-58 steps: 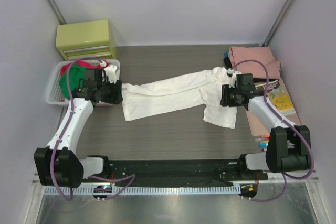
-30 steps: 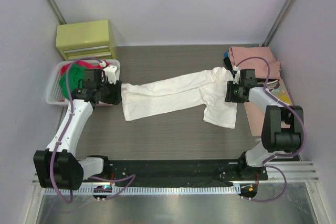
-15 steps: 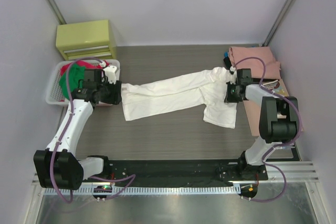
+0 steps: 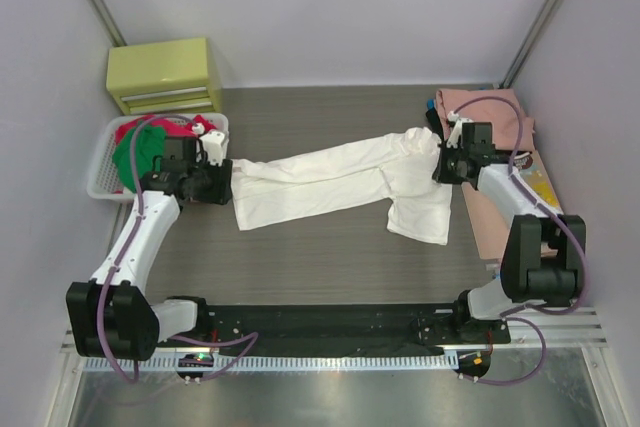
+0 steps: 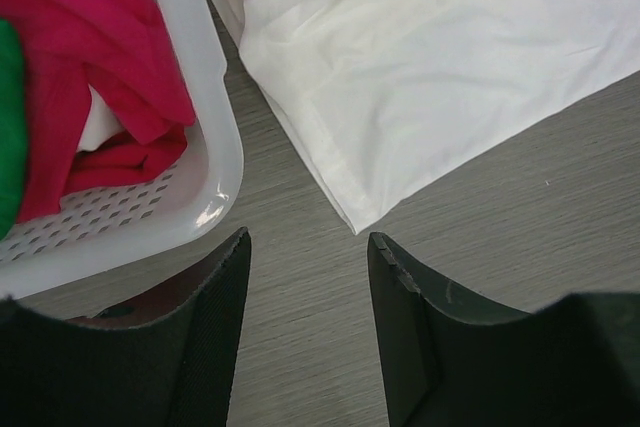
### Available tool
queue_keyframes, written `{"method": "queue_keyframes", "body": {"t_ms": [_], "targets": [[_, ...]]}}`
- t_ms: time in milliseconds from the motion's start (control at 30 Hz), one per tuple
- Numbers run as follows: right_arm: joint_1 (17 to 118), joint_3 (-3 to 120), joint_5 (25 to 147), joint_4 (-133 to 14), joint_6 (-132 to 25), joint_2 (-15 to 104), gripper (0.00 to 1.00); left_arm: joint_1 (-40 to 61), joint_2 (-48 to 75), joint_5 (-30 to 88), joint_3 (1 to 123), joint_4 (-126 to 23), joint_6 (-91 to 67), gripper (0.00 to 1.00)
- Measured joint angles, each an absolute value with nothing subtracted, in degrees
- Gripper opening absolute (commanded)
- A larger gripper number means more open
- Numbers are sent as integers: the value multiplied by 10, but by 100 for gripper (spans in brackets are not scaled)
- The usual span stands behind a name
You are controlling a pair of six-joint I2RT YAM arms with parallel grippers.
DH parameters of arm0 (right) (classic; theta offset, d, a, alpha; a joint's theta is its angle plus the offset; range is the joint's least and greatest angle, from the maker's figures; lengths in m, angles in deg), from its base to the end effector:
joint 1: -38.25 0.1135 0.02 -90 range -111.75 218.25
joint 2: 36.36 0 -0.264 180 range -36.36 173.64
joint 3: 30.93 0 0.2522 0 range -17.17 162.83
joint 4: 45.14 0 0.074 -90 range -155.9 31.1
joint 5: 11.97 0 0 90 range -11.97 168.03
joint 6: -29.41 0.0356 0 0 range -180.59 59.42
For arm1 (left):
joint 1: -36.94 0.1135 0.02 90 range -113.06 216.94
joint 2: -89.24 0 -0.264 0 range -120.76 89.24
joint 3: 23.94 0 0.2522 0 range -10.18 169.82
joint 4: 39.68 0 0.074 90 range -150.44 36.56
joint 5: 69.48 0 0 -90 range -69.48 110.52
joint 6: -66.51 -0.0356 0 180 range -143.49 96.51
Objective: Fold and stack the t-shirts
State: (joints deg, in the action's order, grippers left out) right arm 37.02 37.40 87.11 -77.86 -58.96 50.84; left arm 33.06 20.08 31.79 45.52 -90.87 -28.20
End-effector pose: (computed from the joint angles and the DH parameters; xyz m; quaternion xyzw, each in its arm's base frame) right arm 0.3136 -0.0011 0.2101 -0.0025 0.9417 0.0759 0.3277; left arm 0.2459 -0.0237 0.2770 0.1030 0.9327 -0.0901 0.3338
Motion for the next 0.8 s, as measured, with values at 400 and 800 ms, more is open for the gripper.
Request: {"method": "queue_keyframes", "body": {"t_ms": [400,800], "targets": [[371,516,895,-808,-573,431,1,331,204,316,443,-901,-285,51],[377,637,927,-847,-524,340,1,331,209,316,438,-901,-285,51]]}}
